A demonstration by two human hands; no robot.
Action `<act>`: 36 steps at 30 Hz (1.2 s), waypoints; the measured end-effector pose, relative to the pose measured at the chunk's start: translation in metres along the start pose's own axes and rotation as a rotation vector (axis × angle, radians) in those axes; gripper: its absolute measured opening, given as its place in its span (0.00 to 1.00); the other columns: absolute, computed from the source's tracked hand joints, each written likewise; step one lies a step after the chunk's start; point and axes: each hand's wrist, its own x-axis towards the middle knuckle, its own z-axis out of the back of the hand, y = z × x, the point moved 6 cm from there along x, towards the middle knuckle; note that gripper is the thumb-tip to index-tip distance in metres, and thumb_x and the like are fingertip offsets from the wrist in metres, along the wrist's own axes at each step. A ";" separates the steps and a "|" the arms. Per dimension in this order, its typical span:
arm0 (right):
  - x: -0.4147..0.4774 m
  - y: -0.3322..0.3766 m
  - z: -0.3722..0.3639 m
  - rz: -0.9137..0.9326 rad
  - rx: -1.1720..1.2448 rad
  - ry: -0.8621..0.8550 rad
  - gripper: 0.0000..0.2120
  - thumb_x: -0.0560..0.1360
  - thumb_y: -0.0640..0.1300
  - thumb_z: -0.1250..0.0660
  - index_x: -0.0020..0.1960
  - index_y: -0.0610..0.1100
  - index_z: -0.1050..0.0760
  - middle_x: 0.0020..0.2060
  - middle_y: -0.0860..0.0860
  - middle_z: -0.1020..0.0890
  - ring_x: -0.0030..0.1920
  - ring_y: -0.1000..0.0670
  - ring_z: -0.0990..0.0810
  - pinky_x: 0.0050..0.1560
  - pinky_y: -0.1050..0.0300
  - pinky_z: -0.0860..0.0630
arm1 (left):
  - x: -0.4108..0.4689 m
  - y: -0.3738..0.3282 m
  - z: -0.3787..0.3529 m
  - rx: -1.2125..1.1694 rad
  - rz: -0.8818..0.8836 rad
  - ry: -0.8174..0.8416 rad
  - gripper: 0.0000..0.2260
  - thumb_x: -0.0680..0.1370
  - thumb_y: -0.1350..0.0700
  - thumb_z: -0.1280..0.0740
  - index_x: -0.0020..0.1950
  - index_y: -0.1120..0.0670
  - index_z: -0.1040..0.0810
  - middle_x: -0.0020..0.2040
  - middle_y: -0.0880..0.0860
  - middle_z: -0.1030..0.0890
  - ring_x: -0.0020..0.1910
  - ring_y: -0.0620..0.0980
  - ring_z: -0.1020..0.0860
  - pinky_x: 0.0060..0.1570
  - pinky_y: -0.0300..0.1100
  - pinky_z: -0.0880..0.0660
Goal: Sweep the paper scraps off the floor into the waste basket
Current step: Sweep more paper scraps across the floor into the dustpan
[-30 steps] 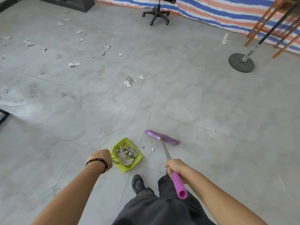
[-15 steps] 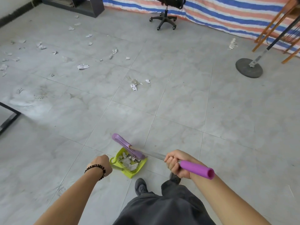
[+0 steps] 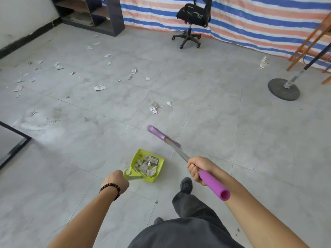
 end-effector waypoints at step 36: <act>0.357 0.547 -0.024 -0.027 -0.798 -0.186 0.15 0.80 0.43 0.51 0.61 0.50 0.29 0.34 0.45 0.28 0.24 0.51 0.32 0.24 0.61 0.31 | 0.450 -0.229 0.296 0.012 0.088 0.080 0.05 0.76 0.53 0.38 0.45 0.54 0.25 0.38 0.51 0.22 0.34 0.52 0.23 0.28 0.39 0.32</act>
